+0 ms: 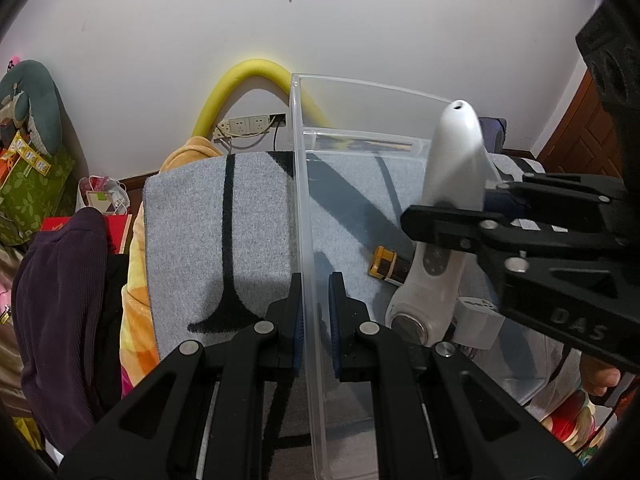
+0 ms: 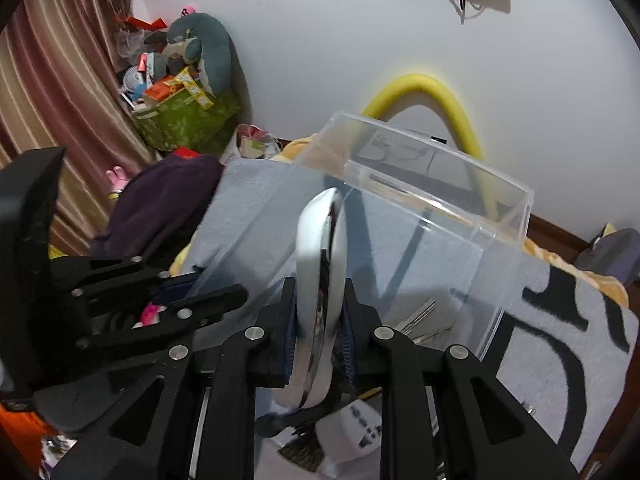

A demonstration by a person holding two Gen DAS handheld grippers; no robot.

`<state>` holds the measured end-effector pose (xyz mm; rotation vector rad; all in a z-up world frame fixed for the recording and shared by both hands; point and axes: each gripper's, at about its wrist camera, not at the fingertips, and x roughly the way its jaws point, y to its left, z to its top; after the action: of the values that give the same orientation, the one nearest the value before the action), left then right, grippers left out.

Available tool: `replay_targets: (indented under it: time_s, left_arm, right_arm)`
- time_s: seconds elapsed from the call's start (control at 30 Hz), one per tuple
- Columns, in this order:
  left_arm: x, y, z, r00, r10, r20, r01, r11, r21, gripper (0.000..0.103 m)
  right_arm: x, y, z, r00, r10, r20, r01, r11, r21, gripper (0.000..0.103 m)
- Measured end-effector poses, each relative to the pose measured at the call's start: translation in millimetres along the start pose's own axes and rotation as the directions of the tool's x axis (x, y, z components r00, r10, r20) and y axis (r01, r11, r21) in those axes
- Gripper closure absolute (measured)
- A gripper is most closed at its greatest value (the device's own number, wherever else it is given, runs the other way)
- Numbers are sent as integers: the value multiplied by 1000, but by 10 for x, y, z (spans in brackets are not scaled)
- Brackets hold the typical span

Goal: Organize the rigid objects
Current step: 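Carry the white massager into the box and open the right tool, then return the right tool to the bed and grasp the silver metal tube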

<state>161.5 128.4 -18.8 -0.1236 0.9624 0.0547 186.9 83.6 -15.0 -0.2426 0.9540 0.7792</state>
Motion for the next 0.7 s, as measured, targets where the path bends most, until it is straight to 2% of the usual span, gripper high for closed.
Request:
replay_targets:
  time_s: [0.1,0.2,0.43,0.57,0.7]
  left_arm:
    - [-1,0,0,1000,0,1,0,1000,0,94]
    - [-1,1,1,1000,0,0,0,1000,0,95]
    - [-10,-3,1,1000,-1,-1,1,1000,2,93]
    - [-10,-4,-2,1000,0,-2,0,1000,3,93]
    - [-4,3,-1,1000,0,-2,0,1000,3,93]
  right_arm:
    - [33,19,-8,998,-68,-9,68,997,-26,81]
    - [69,5,-28,995,-101,-28,100,995,-32,78]
    - [-2,-64,-76,991,-128,-41,126,991,-37,52]
    - [-295,-155,-103,991,-134,10,134,991,-27,49]
    - [-700,-353,-178,976,-199,83,201,980,-11,48]
